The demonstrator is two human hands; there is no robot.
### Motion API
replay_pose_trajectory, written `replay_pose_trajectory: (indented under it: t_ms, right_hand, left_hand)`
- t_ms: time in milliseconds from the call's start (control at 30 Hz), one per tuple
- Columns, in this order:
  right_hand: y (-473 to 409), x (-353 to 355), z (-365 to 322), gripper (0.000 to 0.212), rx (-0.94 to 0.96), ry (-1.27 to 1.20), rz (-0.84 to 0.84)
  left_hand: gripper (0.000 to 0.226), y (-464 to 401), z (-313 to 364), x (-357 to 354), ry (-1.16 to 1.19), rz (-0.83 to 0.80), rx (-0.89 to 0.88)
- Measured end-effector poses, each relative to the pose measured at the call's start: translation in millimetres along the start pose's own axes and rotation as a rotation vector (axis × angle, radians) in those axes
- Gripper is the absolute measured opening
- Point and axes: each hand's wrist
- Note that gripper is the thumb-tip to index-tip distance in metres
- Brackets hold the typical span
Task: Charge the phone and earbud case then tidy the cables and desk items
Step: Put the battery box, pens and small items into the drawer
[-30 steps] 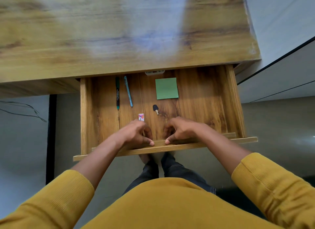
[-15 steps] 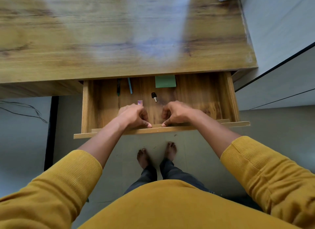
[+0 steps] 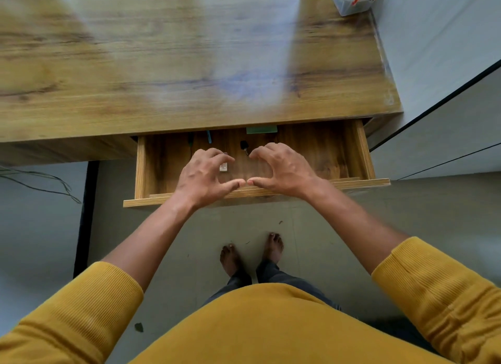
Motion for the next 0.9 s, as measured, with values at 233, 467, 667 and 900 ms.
replay_pose_trajectory:
  t_ms: [233, 467, 667, 900]
  right_hand:
    - [11.8, -1.7, -6.4, 0.111, -0.002, 0.174, -0.121]
    - [5.6, 5.1, -0.4, 0.123, -0.027, 0.262, -0.094]
    - [-6.3, 11.3, 5.4, 0.138, -0.088, 0.297, -0.125]
    - [-23.8, 20.4, 7.0, 0.144, -0.092, 0.367, -0.028]
  left_hand:
    - [0.123, 6.2, -1.7, 6.4, -0.163, -0.145, -0.015]
    - [0.151, -3.9, -1.8, 11.6, -0.276, -0.096, 0.027]
    - [0.160, -14.0, -2.9, 15.9, -0.311, -0.124, 0.060]
    - [0.162, -36.2, 2.0, 30.1, -0.327, -0.119, 0.087]
Point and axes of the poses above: each hand's wrist, its own y-axis away from the middle knuckle, its own x-axis out of the back of the hand, z = x × y, and after that the axes turned 8 degrees about y, right-handed
